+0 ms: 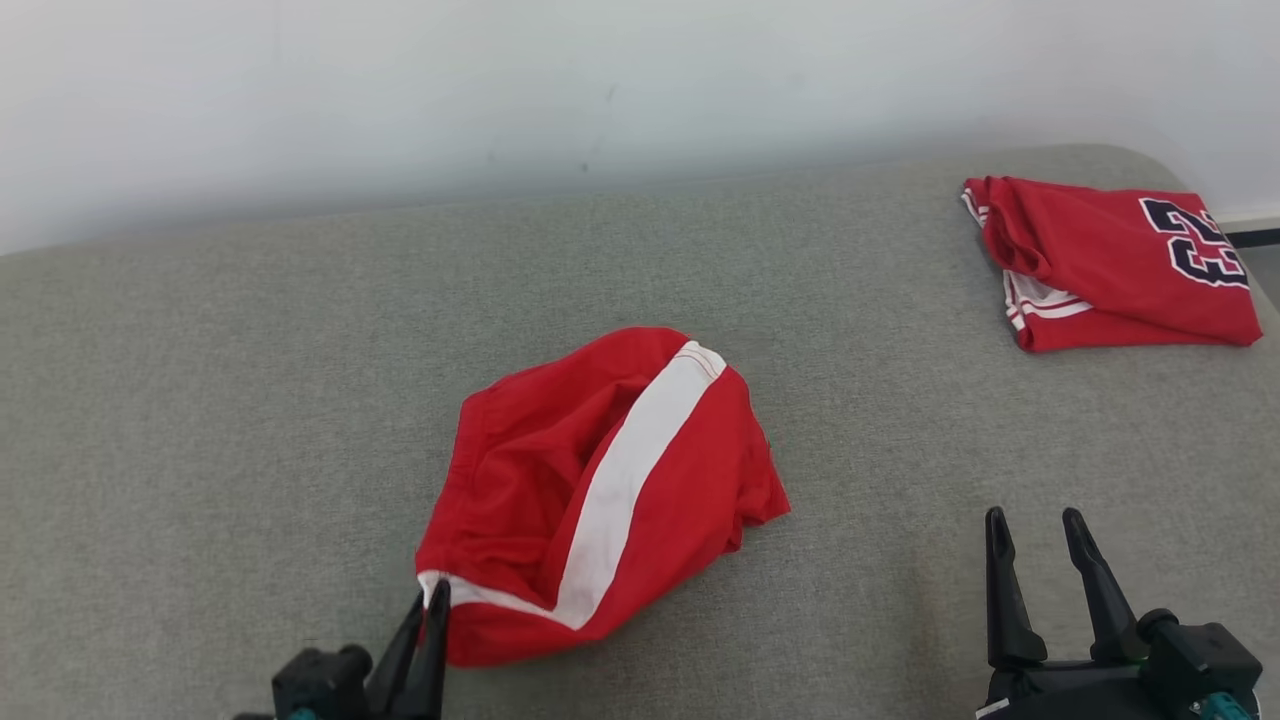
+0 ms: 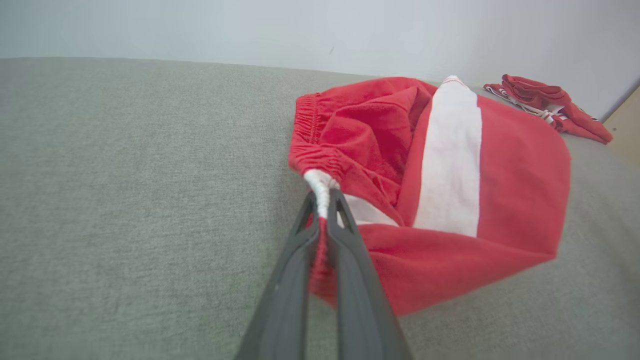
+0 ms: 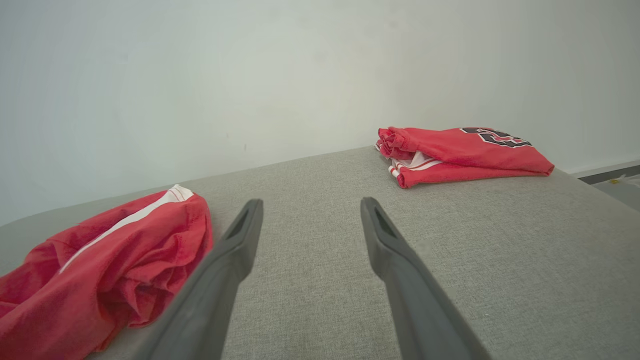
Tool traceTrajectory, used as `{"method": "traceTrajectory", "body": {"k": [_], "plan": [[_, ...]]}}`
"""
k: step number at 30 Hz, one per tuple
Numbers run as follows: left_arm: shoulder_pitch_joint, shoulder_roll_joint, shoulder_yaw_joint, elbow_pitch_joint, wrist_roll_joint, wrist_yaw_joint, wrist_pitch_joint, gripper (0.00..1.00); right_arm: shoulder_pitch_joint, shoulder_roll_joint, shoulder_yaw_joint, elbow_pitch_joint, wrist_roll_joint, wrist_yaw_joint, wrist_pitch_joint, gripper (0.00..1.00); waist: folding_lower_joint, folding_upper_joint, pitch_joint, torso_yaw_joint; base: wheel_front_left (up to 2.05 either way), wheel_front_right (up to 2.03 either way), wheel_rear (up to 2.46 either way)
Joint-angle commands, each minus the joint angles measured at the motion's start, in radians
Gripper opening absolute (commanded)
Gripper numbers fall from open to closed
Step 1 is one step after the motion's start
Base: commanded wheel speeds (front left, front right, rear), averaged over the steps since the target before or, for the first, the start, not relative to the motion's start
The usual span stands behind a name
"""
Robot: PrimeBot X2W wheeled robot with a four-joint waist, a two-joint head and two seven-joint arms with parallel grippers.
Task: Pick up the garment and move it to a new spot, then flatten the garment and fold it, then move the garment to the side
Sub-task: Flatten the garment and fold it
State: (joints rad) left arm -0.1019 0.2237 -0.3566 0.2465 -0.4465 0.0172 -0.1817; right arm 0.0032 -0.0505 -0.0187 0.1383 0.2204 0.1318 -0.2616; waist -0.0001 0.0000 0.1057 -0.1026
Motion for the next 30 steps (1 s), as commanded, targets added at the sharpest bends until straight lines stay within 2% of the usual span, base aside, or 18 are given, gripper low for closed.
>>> {"method": "traceTrajectory", "body": {"k": [1, 8, 9, 10, 17, 24, 30], "plan": [[0.014, -0.009, 0.001, 0.012, -0.01, -0.003, -0.011, 0.0, 0.005, 0.0, 0.002, 0.001, -0.009, -0.003, -0.004, 1.0, 0.0001, 0.0, 0.0, 0.005, 0.0, 0.0, 0.0], [0.035, -0.045, 0.013, 0.129, -0.033, -0.015, -0.059, 0.0, 0.005, 0.0, 0.004, 0.008, -0.012, -0.003, -0.004, 1.0, 0.0001, 0.0, 0.005, 0.001, 0.0, 0.0, 0.0], [0.025, -0.049, 0.022, 0.143, -0.026, -0.013, -0.071, 0.45, 0.006, -0.003, 0.0, 0.009, -0.012, -0.003, -0.004, 1.0, 0.0001, 0.0, 0.005, 0.002, 0.0, 0.0, 0.0], [0.018, -0.05, 0.026, 0.142, -0.016, -0.012, -0.076, 0.98, 0.007, -0.004, -0.002, 0.009, -0.012, -0.003, -0.004, 1.0, 0.0001, 0.0, 0.003, 0.004, 0.0, 0.0, 0.0], [0.025, -0.054, 0.104, 0.052, 0.026, 0.0, -0.085, 1.0, 0.015, -0.005, -0.012, 0.009, -0.013, -0.003, -0.004, 1.0, 0.0001, 0.0, -0.018, 0.019, 0.0, 0.0, 0.0], [0.093, -0.065, 0.225, -0.105, 0.107, 0.007, -0.083, 1.0, 0.03, -0.008, -0.015, 0.001, -0.014, -0.003, -0.004, 1.0, 0.0001, 0.0, -0.059, 0.039, 0.0, 0.0, 0.0], [0.147, -0.073, 0.29, -0.172, 0.148, 0.013, -0.083, 1.0, 0.048, -0.01, -0.015, 0.002, -0.014, -0.003, -0.004, 1.0, 0.0001, 0.0, -0.087, 0.046, 0.0, 0.0, 0.0]]}}
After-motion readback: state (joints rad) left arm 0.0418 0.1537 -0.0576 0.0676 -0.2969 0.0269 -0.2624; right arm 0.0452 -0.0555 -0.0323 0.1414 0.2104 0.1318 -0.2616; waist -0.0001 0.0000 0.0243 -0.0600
